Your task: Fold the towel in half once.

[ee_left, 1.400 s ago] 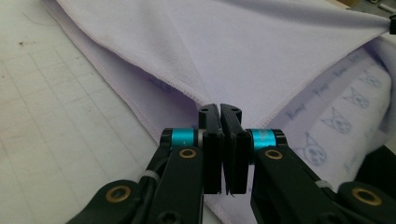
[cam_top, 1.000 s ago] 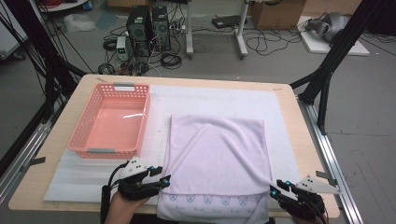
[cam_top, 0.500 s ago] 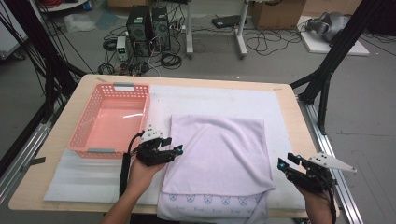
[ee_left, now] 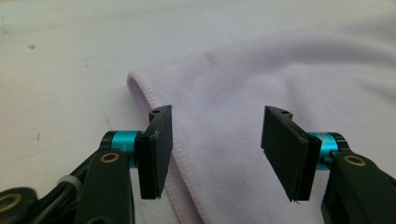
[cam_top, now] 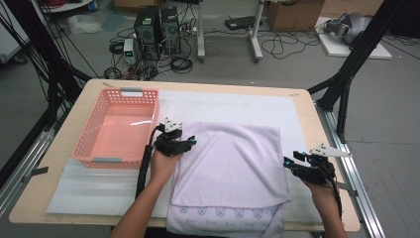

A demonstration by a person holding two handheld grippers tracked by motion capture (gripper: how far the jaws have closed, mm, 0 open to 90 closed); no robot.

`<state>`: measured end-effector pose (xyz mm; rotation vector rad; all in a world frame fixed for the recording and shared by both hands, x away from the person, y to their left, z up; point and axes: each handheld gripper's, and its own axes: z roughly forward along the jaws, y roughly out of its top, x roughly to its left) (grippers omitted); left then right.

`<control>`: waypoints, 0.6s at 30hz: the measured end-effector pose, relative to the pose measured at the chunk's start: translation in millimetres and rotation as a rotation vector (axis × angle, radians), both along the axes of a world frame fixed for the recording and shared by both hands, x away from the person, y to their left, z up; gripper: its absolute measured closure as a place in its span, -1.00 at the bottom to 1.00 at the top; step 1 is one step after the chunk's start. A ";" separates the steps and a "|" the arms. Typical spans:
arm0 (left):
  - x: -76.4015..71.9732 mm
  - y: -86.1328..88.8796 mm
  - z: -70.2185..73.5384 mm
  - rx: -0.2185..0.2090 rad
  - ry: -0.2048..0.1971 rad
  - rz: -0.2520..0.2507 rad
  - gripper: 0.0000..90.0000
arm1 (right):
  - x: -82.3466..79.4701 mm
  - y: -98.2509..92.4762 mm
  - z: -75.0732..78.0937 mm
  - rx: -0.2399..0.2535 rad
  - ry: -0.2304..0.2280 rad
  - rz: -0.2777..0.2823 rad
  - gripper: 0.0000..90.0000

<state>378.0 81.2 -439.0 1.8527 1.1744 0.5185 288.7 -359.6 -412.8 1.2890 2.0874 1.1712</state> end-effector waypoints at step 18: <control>14.3 12.5 -12.8 -0.007 0.081 0.082 0.44 | 72.8 20.8 -35.4 -0.091 0.114 -0.141 0.00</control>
